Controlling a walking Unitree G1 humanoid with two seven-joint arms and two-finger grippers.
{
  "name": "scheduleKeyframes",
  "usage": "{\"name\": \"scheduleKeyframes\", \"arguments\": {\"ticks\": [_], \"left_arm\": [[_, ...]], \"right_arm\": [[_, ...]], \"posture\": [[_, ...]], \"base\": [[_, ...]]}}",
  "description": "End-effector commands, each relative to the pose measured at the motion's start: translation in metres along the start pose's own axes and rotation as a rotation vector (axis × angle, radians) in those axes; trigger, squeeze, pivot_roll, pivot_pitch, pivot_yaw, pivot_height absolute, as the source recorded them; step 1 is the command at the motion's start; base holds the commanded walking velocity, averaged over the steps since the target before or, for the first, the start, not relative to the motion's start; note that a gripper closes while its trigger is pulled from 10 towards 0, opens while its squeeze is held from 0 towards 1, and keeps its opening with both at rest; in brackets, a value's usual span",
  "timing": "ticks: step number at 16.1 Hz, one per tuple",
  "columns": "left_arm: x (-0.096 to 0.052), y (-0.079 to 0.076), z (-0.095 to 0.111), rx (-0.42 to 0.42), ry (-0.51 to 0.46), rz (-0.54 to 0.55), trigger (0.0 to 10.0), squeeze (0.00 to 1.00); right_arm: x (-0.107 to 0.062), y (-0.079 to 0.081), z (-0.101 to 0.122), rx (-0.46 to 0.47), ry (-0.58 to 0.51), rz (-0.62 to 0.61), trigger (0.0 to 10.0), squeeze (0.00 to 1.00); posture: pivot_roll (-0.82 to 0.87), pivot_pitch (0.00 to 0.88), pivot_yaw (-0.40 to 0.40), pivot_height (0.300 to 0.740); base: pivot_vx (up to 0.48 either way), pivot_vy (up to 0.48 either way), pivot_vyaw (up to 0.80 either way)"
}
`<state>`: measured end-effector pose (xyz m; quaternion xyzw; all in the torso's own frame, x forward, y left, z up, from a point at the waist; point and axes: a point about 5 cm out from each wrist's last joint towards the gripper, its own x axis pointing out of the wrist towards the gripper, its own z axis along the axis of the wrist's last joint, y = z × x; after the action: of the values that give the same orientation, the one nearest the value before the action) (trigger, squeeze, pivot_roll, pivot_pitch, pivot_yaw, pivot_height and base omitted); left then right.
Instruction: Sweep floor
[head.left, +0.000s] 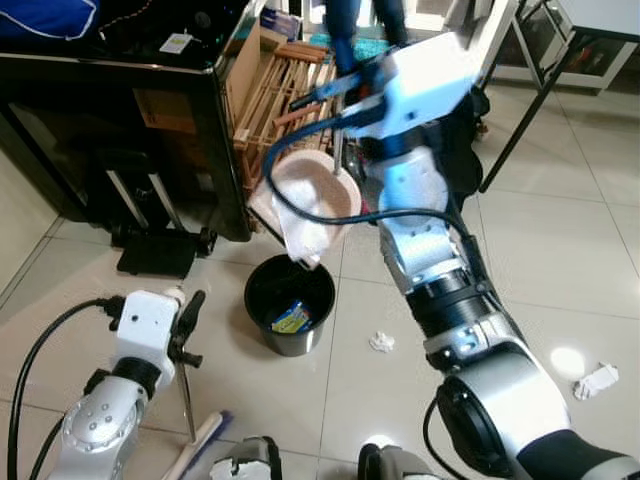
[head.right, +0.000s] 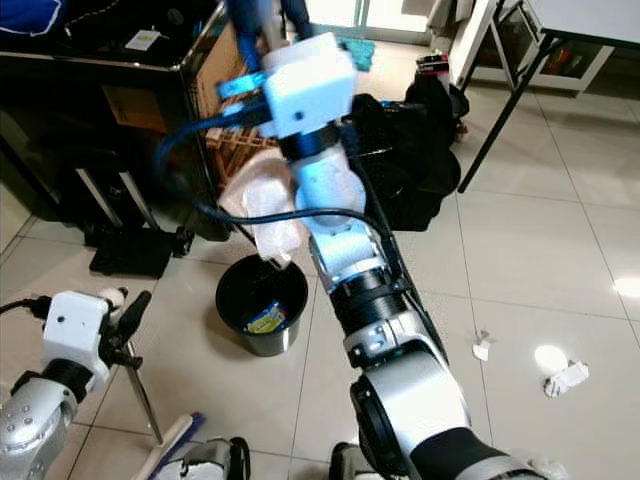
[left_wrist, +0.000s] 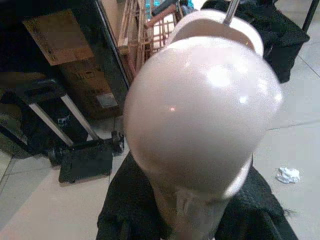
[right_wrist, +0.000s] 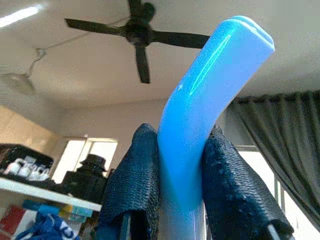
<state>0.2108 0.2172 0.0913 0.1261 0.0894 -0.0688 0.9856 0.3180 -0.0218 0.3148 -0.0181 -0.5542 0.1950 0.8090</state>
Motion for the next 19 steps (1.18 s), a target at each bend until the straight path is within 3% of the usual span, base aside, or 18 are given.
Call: {"name": "scheduleKeyframes", "arguments": {"ticks": [1,7,12,13,14,16,18,19], "left_arm": [[-0.002,-0.001,-0.005,0.017,0.005,0.007,10.0,0.0],[0.0,-0.004,-0.009,0.019,-0.007,0.001,10.0,0.0],[0.003,-0.004,-0.01,0.022,-0.016,-0.004,10.0,0.0],[0.004,-0.005,-0.011,0.02,-0.017,-0.011,10.0,0.0],[0.006,-0.007,-0.014,0.019,-0.011,-0.023,10.0,0.0],[0.01,-0.01,-0.016,0.024,-0.008,-0.027,10.0,0.0],[0.02,-0.012,-0.013,0.023,-0.022,-0.047,10.0,0.0],[0.027,-0.013,-0.008,0.019,-0.032,-0.059,10.0,0.0]], "right_arm": [[0.013,0.005,0.016,-0.009,-0.122,0.045,10.0,0.0],[0.014,0.005,0.012,-0.003,-0.123,0.065,10.0,0.0],[0.018,-0.003,0.008,-0.066,-0.111,0.092,10.0,0.0],[0.02,-0.014,0.006,-0.124,-0.086,0.074,10.0,0.0],[0.022,-0.036,-0.001,-0.24,-0.008,0.02,10.0,0.0],[0.015,-0.066,-0.011,-0.318,0.12,-0.057,10.0,0.0],[-0.007,-0.103,-0.013,-0.345,0.209,-0.169,10.0,0.0],[-0.028,-0.115,-0.007,-0.373,0.241,-0.221,10.0,0.0]], "posture": [[0.1,0.192,0.002,0.74],[0.09,0.181,0.003,0.74],[0.09,0.162,0.006,0.74],[0.08,0.152,0.007,0.74],[0.07,0.142,0.008,0.74],[0.06,0.134,0.008,0.74],[0.03,0.118,0.017,0.74],[0.02,0.114,0.019,0.74]], "base": [[0.0,0.0,0.0],[0.0,0.0,0.0],[0.0,0.0,0.0],[0.0,0.0,0.0],[0.0,0.0,0.0],[0.0,0.0,0.0],[0.0,0.0,0.0],[0.0,0.0,0.0]]}}
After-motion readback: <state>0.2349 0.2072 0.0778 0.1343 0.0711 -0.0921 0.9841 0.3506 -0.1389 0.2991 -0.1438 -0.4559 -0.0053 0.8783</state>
